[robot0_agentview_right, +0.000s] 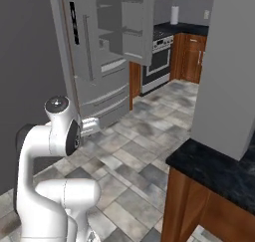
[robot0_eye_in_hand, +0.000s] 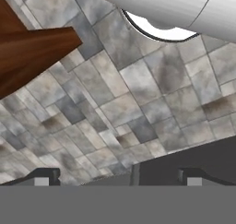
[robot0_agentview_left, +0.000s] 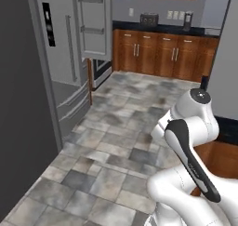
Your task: Take the cake and cupcake from the fridge and place them on the empty tray on the dining counter.
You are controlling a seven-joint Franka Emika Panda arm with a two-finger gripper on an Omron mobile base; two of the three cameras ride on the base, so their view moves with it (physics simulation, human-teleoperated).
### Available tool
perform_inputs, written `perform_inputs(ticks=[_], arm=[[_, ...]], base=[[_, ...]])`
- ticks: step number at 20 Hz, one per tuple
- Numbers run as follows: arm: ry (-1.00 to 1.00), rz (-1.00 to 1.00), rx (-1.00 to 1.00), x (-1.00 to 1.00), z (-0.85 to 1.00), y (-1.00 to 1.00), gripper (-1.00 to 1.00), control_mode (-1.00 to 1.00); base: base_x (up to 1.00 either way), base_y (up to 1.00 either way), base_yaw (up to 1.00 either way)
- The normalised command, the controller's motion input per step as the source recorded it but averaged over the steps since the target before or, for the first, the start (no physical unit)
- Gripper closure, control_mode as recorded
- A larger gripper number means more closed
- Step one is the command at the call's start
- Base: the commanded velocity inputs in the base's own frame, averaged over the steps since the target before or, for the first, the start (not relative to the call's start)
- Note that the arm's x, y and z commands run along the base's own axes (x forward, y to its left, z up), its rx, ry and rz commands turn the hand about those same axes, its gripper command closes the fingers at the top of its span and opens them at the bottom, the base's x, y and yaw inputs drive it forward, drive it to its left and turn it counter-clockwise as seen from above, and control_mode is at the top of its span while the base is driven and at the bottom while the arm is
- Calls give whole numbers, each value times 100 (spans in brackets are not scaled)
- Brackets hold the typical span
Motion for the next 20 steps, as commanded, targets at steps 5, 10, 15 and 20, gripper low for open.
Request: perform_inputs(ticks=[5, 10, 15, 20], arm=[[0, 0, 0, 0, 0, 0, -100, 100], [0, 0, 0, 0, 0, 0, -100, 100], [0, 0, 0, 0, 0, 0, -100, 100], [0, 0, 0, 0, 0, 0, -100, 100]], base=[[64, 20, -23], [69, 8, -20], [71, 2, -16], [71, 1, -12]])
